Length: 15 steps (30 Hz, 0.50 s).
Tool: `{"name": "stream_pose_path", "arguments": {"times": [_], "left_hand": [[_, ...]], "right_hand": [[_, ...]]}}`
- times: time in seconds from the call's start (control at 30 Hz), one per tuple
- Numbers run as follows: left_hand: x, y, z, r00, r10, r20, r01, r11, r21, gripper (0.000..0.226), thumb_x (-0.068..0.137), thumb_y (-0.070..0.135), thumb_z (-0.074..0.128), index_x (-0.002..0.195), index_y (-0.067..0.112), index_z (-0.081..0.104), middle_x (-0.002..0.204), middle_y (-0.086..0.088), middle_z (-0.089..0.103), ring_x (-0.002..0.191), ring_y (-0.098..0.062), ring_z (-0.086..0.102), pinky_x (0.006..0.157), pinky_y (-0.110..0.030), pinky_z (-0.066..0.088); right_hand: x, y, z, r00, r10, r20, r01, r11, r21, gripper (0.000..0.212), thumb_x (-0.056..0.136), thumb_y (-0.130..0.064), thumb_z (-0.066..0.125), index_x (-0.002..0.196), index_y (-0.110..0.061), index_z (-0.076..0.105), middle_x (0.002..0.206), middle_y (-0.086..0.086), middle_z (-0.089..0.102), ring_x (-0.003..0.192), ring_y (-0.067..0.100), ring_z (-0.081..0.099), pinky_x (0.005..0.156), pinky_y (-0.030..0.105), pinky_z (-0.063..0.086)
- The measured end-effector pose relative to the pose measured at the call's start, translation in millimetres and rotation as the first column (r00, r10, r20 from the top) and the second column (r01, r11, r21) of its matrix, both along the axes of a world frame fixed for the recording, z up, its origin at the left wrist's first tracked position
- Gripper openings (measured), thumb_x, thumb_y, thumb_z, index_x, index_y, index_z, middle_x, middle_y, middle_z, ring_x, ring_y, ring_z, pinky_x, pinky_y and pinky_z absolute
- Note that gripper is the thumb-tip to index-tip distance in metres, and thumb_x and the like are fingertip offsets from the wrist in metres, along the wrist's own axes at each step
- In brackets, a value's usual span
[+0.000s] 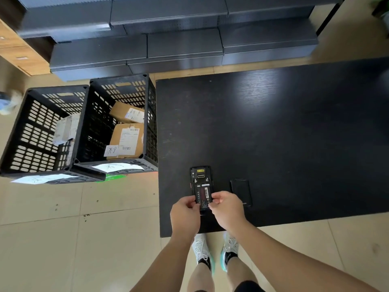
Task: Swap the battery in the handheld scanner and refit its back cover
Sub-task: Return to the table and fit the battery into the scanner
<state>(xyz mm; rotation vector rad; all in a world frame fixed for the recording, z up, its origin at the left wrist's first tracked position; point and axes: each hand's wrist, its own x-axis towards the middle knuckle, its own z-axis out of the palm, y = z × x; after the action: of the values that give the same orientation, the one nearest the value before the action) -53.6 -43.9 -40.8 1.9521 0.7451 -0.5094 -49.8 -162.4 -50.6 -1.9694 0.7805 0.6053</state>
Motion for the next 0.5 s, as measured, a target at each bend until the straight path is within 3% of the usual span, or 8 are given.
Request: {"name": "stream_pose_path", "arguments": {"times": [0.17, 0.5], "left_hand": [[3.6, -1.0, -4.5, 0.999, 0.031, 0.014, -0.032, 0.999, 0.035, 0.022, 0.085, 0.007, 0.062, 0.1, 0.017, 0.075, 0.079, 0.008, 0.073, 0.075, -0.009, 0.068, 0.073, -0.029, 0.057], [8.4, -4.1, -7.6, 0.999, 0.032, 0.029, -0.035, 0.992, 0.12, 0.021, 0.082, 0.007, 0.062, 0.096, 0.018, 0.073, 0.077, 0.006, 0.071, 0.076, -0.012, 0.066, 0.071, -0.025, 0.051]], "right_hand": [[2.8, 1.9, -7.1, 0.995, -0.099, -0.006, 0.099, 0.994, 0.04, 0.022, 0.079, -0.008, 0.075, 0.098, -0.018, 0.071, 0.091, 0.003, 0.075, 0.084, 0.018, 0.072, 0.087, 0.04, 0.058], [6.5, 0.5, -9.2, 0.993, -0.119, 0.005, 0.118, 0.993, 0.027, 0.021, 0.077, -0.006, 0.076, 0.093, -0.02, 0.07, 0.088, 0.0, 0.074, 0.081, 0.017, 0.072, 0.082, 0.038, 0.06]]}}
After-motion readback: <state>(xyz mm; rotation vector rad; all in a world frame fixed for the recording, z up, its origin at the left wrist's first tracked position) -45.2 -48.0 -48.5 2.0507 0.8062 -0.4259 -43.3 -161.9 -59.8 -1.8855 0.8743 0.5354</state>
